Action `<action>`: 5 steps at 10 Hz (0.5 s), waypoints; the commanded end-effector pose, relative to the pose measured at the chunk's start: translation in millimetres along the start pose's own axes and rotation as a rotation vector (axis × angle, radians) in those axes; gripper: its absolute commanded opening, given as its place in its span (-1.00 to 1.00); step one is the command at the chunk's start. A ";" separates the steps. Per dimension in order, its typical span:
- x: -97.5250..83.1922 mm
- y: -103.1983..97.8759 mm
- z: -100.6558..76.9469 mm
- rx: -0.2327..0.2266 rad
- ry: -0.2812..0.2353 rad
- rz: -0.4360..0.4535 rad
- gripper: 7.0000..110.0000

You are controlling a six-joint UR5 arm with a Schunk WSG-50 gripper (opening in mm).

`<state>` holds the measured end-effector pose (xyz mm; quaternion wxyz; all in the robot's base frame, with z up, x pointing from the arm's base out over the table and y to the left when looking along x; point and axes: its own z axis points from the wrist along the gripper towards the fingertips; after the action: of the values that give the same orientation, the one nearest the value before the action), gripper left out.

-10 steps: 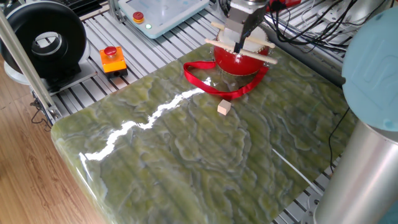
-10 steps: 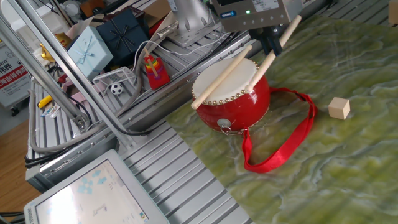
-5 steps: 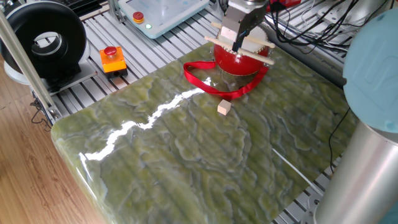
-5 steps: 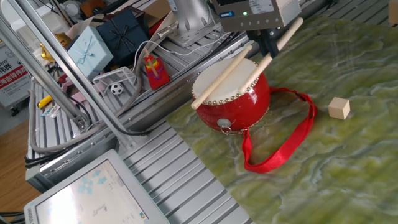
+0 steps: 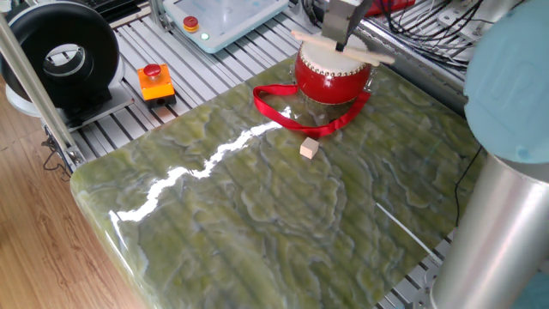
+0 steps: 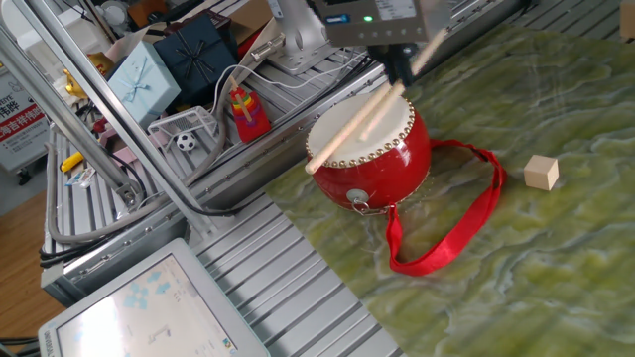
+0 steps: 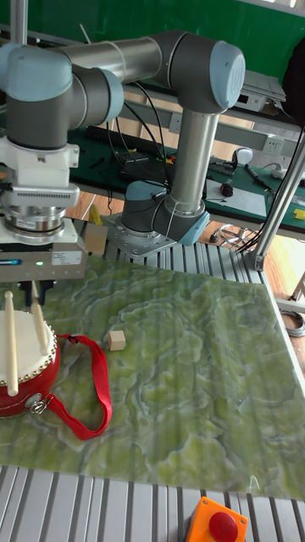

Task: Play the drum

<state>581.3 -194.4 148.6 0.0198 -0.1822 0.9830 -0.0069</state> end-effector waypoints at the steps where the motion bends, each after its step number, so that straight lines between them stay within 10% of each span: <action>1: -6.5 -32.4 4.8 0.019 -0.010 -0.028 -1.00; 5: -27.3 -34.2 25.5 -0.009 -0.019 -0.008 -1.00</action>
<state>607.7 -217.0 133.3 0.0233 -0.1894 0.9816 -0.0120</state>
